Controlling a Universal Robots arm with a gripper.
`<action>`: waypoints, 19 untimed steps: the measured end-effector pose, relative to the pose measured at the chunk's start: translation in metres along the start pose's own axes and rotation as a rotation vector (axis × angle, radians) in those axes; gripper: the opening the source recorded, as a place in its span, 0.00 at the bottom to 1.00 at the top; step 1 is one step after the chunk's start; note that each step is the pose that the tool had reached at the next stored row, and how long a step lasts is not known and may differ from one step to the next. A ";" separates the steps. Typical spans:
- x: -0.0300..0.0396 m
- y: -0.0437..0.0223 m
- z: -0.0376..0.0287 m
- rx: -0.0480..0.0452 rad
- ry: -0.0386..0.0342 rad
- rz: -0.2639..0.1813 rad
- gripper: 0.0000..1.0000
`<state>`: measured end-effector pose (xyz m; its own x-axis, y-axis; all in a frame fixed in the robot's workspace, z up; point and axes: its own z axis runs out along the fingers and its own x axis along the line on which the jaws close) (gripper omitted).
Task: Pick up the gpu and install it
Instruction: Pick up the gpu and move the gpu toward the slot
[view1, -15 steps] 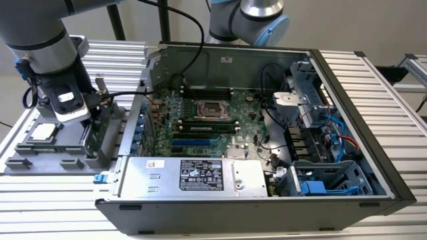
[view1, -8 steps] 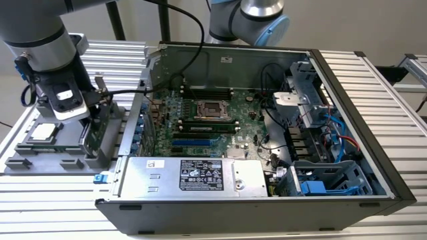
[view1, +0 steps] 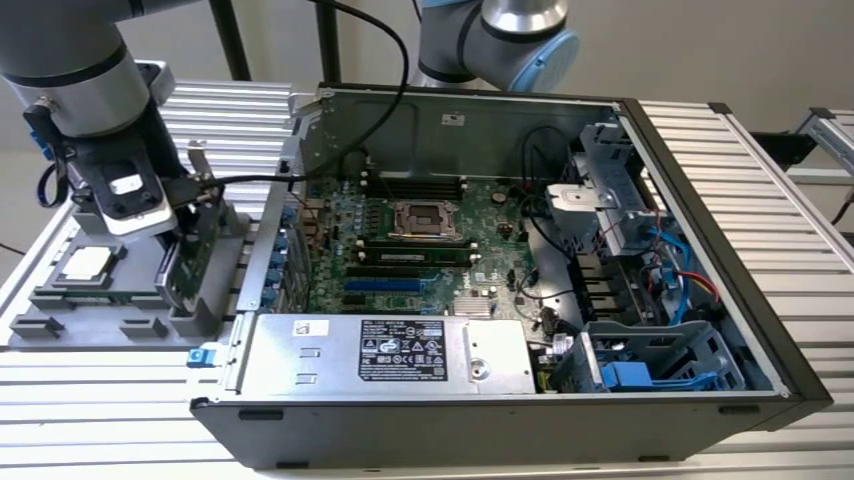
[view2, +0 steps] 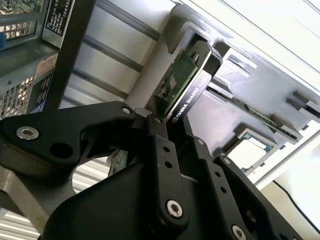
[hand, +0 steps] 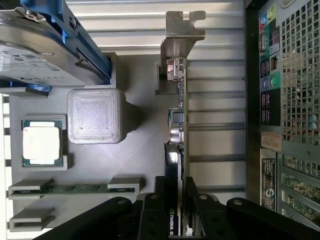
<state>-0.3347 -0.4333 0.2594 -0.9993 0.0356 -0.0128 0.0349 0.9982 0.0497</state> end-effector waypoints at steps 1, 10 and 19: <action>0.0000 0.0000 -0.0006 0.0000 0.0000 0.000 0.00; -0.0002 0.0002 -0.0061 -0.0001 0.0000 0.000 0.00; -0.0002 0.0006 -0.0120 0.0000 0.0000 0.000 0.00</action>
<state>-0.3347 -0.4333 0.2715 -0.9993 0.0355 -0.0128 0.0348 0.9982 0.0498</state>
